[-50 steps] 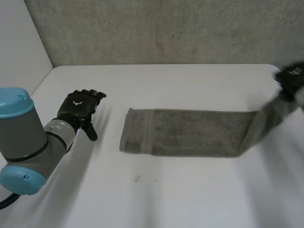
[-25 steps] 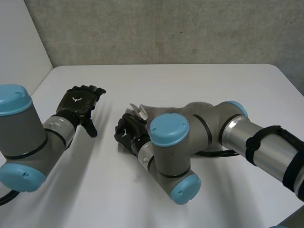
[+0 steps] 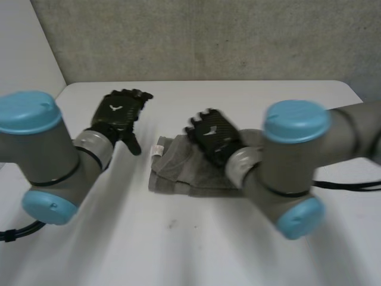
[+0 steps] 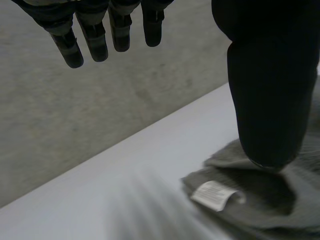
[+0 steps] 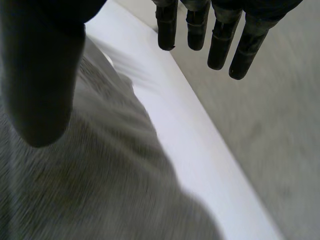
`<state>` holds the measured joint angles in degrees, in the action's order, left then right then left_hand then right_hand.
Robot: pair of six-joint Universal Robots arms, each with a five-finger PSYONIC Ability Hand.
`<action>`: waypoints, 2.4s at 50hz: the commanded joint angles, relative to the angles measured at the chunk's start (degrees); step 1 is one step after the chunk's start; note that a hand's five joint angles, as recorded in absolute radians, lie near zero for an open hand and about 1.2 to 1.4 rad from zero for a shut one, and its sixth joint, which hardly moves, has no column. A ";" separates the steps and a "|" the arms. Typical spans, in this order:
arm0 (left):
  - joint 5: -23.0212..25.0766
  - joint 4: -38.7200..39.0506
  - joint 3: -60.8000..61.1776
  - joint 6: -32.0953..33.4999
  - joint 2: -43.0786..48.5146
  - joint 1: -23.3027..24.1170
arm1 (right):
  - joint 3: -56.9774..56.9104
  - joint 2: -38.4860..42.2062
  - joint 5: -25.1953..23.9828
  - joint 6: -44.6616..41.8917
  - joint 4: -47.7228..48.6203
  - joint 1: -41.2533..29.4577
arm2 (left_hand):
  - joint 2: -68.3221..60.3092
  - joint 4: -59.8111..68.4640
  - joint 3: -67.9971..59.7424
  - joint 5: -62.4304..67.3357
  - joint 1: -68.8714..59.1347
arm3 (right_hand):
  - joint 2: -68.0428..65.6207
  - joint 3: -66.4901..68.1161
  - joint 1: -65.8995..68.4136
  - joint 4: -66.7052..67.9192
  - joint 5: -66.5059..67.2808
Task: Fold the towel.
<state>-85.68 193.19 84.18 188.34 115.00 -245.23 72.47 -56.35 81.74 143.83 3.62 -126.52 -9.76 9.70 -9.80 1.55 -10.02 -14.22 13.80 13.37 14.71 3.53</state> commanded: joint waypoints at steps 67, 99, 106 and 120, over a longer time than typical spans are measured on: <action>-7.66 -0.44 6.00 0.09 -3.82 0.81 | -7.96 11.79 -11.69 -42.76 -7.05 -6.10 | -1.80 1.86 -1.76 0.01 -1.54 | -22.28 22.69 23.13 21.79 22.97; -8.28 -4.66 -10.96 -7.38 4.88 12.06 | 5.13 -12.29 -11.69 35.29 -2.30 11.03 | -2.81 2.87 -2.77 1.02 -2.55 | 4.22 -3.80 -3.37 -4.71 -3.53; -8.54 -9.23 -14.21 -14.13 11.91 13.64 | 3.91 -7.56 -11.51 36.96 -4.14 13.14 | -3.14 3.21 -3.11 1.36 -2.88 | 4.22 -3.80 -3.37 -4.71 -3.53; -8.63 -9.76 -13.60 -14.94 15.43 13.46 | -8.73 7.73 -11.07 36.70 -12.49 12.18 | -3.14 3.21 -3.11 1.36 -2.89 | 4.22 -3.80 -3.37 -4.71 -3.53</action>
<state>-94.34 183.45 69.86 172.81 130.03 -231.60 70.73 -56.10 70.21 180.77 -4.66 -113.50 -10.96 10.95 -10.87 1.49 -11.04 -14.20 13.77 13.58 14.69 3.74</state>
